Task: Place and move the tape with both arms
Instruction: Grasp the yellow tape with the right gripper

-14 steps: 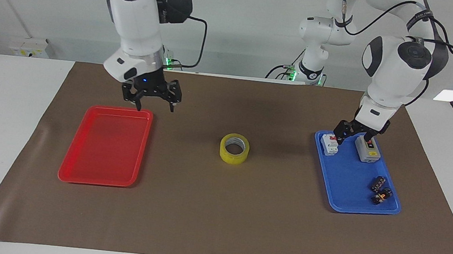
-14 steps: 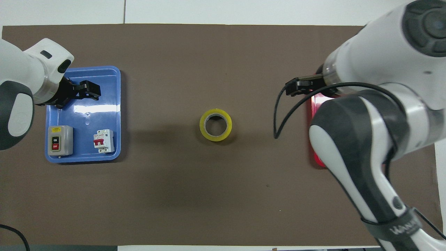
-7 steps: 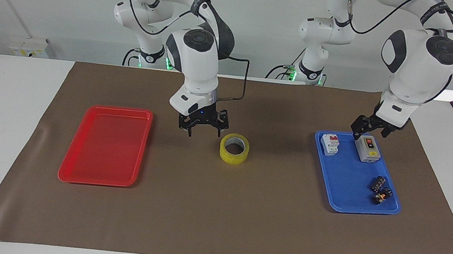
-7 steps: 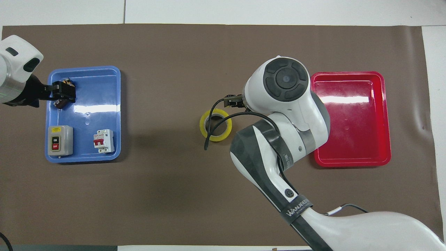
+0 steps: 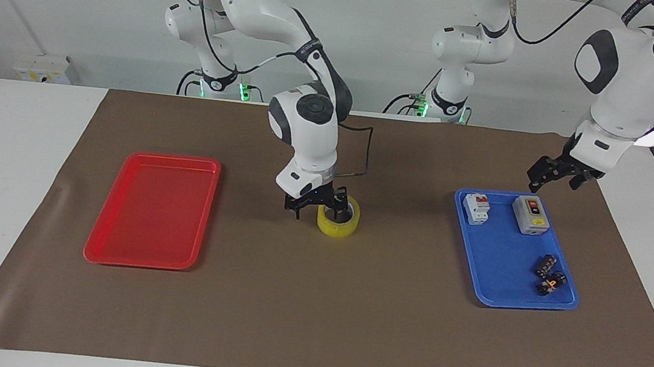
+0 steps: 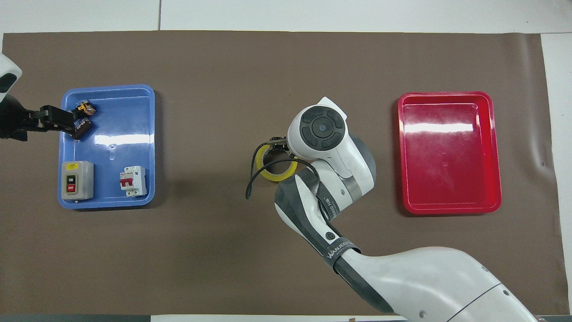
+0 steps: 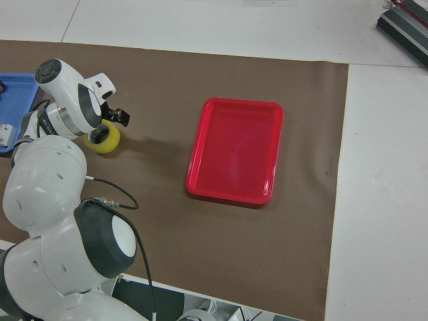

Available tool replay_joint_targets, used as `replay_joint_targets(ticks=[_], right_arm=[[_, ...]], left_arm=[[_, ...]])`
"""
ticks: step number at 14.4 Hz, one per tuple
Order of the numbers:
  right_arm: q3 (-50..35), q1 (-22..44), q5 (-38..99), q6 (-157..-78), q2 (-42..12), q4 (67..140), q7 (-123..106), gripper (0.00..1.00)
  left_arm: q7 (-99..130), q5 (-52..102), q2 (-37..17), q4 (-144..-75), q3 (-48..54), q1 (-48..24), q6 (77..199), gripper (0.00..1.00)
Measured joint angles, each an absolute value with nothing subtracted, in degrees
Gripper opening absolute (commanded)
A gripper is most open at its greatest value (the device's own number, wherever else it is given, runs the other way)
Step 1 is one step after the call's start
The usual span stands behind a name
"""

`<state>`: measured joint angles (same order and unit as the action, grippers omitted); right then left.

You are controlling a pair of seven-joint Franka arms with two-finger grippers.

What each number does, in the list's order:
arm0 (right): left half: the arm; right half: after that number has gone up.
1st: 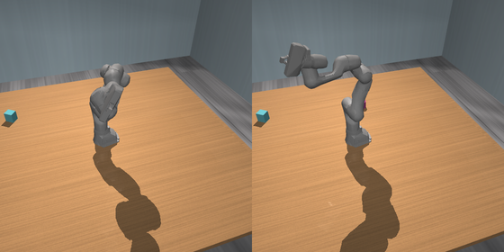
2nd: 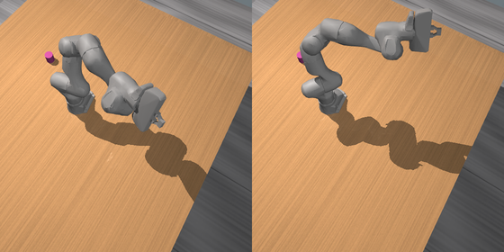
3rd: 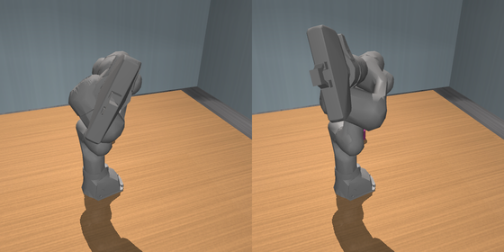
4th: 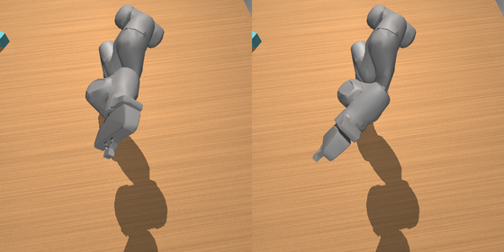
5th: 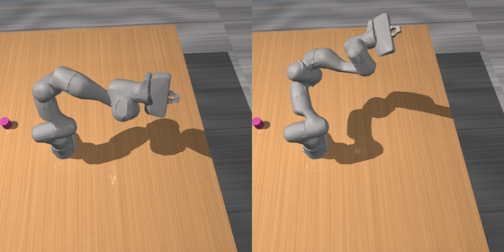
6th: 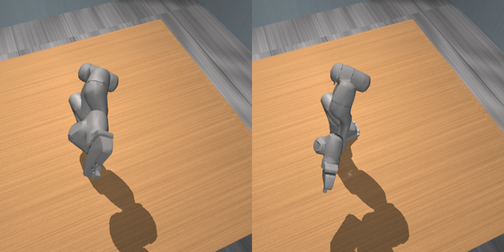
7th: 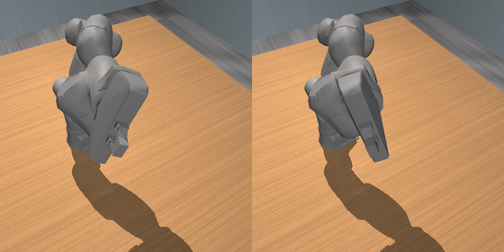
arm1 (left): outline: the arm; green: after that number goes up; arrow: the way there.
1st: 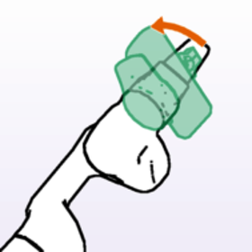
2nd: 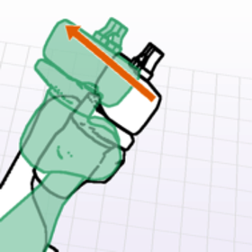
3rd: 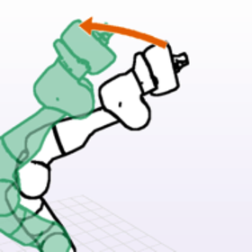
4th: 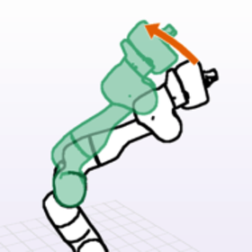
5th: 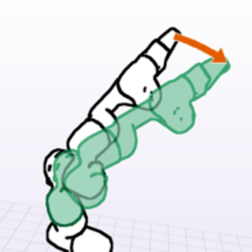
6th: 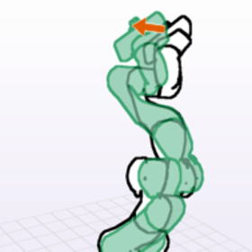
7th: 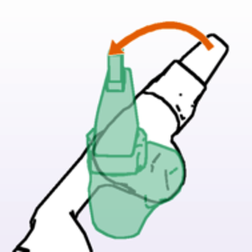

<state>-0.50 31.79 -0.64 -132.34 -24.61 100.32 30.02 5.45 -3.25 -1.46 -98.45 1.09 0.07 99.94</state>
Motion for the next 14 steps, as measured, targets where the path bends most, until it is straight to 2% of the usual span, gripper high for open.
replay_joint_targets(ticks=[3,9,14], right_arm=[[-0.5,32.9,-0.6,-137.8,-23.9,105.1,29.7,1.0],[-0.3,33.8,-0.7,-141.1,-23.6,108.6,25.7,1.0],[-0.3,33.6,-0.7,-143.3,-24.1,109.2,25.0,0.85]], left_arm=[[3.6,-3.2,-0.7,-98.4,1.1,0.4,99.4,1.0],[1.4,-3.1,1.6,-98.5,1.0,0.8,98.0,1.0],[0.1,-3.1,2.3,-98.4,1.0,1.2,97.2,1.0]])
